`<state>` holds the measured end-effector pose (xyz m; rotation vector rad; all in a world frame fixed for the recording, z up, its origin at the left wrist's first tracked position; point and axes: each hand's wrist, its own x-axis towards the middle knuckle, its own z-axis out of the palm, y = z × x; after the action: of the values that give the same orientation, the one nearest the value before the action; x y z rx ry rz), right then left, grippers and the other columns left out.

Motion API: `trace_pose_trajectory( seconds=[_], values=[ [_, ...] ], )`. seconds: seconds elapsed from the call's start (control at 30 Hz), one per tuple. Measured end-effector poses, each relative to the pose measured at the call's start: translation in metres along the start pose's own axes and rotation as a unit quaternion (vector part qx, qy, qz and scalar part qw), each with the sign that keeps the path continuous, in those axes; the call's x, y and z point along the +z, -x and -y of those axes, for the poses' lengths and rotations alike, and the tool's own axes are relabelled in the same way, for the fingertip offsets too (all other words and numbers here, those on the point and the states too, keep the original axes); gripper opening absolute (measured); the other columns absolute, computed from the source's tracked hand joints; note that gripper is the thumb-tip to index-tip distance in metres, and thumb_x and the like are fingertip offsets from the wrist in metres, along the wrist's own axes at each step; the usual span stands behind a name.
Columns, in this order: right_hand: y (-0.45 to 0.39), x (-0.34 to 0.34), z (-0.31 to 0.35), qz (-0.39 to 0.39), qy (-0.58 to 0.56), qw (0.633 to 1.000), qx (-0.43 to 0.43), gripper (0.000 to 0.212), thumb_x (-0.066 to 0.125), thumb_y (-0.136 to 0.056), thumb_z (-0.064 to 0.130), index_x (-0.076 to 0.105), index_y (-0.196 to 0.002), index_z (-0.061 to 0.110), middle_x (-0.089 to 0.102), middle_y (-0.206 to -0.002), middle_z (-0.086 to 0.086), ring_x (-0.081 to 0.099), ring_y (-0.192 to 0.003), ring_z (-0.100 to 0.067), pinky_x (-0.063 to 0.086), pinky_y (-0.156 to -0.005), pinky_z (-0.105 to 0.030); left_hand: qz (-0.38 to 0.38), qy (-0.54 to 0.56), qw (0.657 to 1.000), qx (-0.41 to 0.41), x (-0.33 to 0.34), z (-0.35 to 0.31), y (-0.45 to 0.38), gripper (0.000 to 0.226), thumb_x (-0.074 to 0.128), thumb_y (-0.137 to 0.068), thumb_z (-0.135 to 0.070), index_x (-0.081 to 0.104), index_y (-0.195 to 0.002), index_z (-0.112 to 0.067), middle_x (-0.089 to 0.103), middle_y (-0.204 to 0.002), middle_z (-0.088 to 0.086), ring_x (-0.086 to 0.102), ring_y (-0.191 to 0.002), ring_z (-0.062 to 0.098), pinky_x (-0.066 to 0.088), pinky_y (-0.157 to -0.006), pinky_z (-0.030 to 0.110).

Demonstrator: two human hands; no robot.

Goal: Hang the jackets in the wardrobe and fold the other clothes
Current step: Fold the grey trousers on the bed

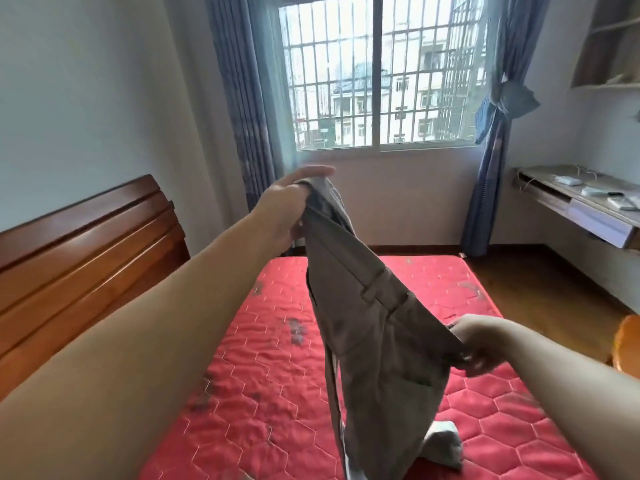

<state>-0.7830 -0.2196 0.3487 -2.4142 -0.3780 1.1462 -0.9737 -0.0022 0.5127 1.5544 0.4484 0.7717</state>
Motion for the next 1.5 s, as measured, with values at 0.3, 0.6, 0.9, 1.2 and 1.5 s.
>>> trace_pose_trajectory(
  seconds=[0.3,0.6,0.9,1.2,1.5],
  values=[
    [-0.13,0.001,0.119,-0.144,-0.163,0.975,0.039,0.031,0.032,-0.087,0.001,0.058,-0.072,0.0,0.055,-0.053,-0.016,0.053,-0.036,-0.026,0.049,-0.041,-0.03,0.179,-0.678,0.65,-0.292,-0.146,0.205,-0.103,0.036,0.049,-0.081,0.0,0.07,-0.106,-0.013,0.073,-0.092,0.008,0.073,-0.085,0.026,0.057,-0.07,0.033],
    [-0.182,-0.039,0.288,-0.194,-0.367,0.897,-0.15,0.031,0.039,-0.094,0.005,0.067,-0.108,0.008,0.064,-0.087,-0.02,0.061,-0.069,-0.031,0.052,-0.063,-0.034,-0.104,-0.028,0.977,-0.187,-0.146,0.204,-0.253,0.041,0.027,-0.09,0.011,0.055,-0.08,-0.016,0.058,-0.082,0.011,0.056,-0.07,0.026,0.054,-0.057,0.034],
    [-0.004,-0.224,0.472,-0.323,-0.436,0.687,-0.483,0.036,0.035,-0.09,0.006,0.059,-0.065,0.017,0.054,-0.058,-0.001,0.051,-0.038,-0.01,0.044,-0.045,-0.018,-0.026,0.221,0.967,0.12,-0.135,-0.072,-0.367,0.021,0.045,-0.095,-0.011,0.061,-0.085,-0.022,0.066,-0.089,0.004,0.068,-0.079,0.022,0.058,-0.064,0.037],
    [-0.098,-0.149,0.325,-0.344,-0.332,0.821,-0.312,0.028,0.043,-0.087,0.005,0.066,-0.101,0.012,0.063,-0.104,-0.013,0.06,-0.09,-0.028,0.049,-0.066,-0.032,-0.138,0.075,0.987,-0.029,-0.159,0.104,-0.305,0.05,0.027,-0.088,0.005,0.066,-0.092,-0.027,0.065,-0.109,0.012,0.066,-0.082,0.024,0.06,-0.059,0.045],
    [-0.278,0.126,0.035,-0.18,-0.147,0.973,-0.002,0.047,0.032,-0.081,-0.008,0.065,-0.101,0.019,0.069,-0.071,-0.017,0.065,-0.046,-0.027,0.051,-0.05,-0.03,-0.067,-0.192,0.926,-0.317,-0.187,0.461,-0.108,0.055,0.027,-0.083,0.008,0.068,-0.098,-0.026,0.069,-0.109,0.012,0.068,-0.09,0.041,0.057,-0.079,0.054]
  ],
)
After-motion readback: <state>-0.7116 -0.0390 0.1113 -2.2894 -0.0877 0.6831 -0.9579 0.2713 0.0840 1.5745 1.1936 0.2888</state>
